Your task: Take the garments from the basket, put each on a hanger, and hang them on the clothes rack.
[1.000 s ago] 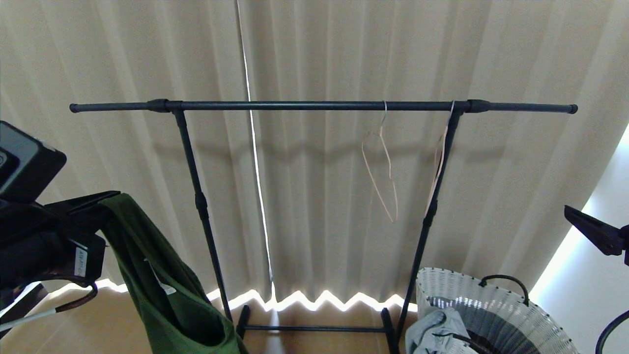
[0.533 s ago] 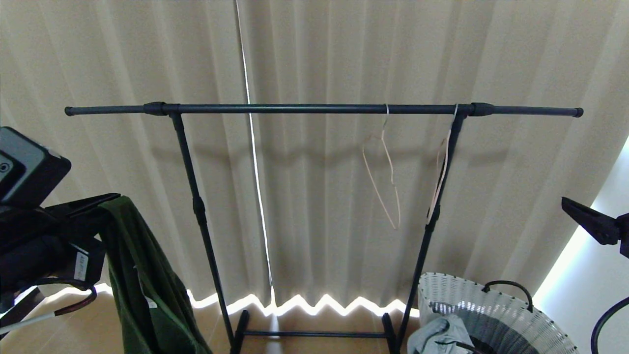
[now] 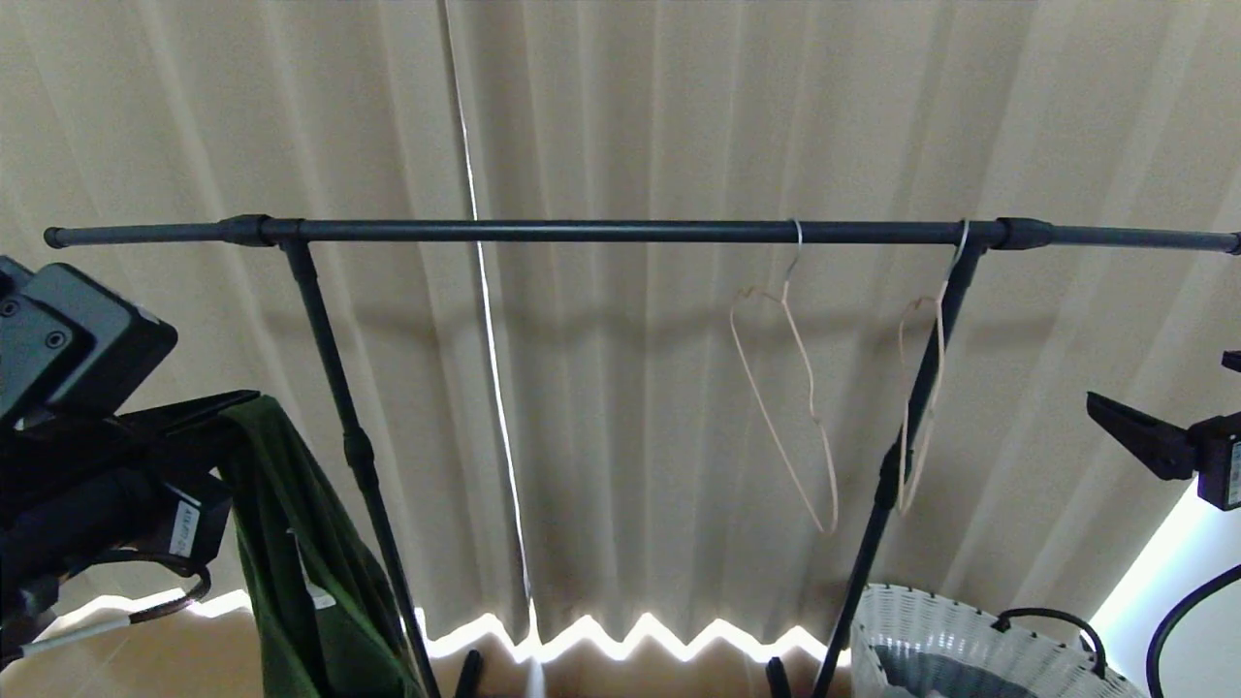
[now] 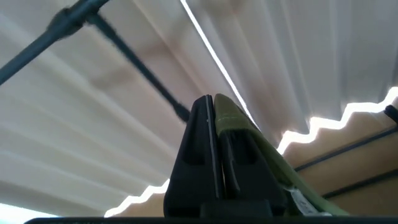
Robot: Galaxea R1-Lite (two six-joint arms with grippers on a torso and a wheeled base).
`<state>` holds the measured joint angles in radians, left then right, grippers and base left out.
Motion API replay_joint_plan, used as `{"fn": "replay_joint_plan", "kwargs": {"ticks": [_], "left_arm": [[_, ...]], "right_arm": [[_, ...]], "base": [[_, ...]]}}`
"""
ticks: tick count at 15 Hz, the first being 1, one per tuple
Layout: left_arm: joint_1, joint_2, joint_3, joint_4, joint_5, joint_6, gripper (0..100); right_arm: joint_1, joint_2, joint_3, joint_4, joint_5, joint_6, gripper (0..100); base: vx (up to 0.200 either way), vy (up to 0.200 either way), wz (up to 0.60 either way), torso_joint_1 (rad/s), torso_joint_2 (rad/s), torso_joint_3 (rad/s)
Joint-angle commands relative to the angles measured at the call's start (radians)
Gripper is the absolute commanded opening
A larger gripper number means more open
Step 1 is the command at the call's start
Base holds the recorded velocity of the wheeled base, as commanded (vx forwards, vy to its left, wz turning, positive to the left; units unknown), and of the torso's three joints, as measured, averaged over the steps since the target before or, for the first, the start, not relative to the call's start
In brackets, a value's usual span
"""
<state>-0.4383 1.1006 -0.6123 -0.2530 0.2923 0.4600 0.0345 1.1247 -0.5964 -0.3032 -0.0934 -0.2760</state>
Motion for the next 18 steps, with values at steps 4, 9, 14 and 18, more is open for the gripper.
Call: {"fn": "replay_joint_plan", "kwargs": {"ticks": [4, 9, 14, 18], "left_arm": [[0.0, 0.011, 0.095, -0.081, -0.027, -0.004, 0], [0.029, 0.016, 0.163, -0.21, -0.078, -0.027, 0], [0.055, 0.033, 0.149, -0.21, -0.176, -0.133, 0], [0.061, 0.028, 0.154, -0.21, -0.179, -0.138, 0]], "right_arm": [[0.055, 0.081, -0.019, 0.003, 0.0, 0.069, 100], [0.145, 0.188, -0.095, 0.01, -0.055, 0.156, 100], [0.157, 0.342, -0.26, 0.076, -0.129, 0.158, 100], [0.24, 0.405, -0.309, 0.17, -0.184, 0.27, 100]], "base": [[0.0, 0.0, 0.0, 0.0, 0.0, 0.0], [0.0, 0.0, 0.0, 0.0, 0.0, 0.0], [0.0, 0.0, 0.0, 0.0, 0.0, 0.0], [0.0, 0.0, 0.0, 0.0, 0.0, 0.0]]}}
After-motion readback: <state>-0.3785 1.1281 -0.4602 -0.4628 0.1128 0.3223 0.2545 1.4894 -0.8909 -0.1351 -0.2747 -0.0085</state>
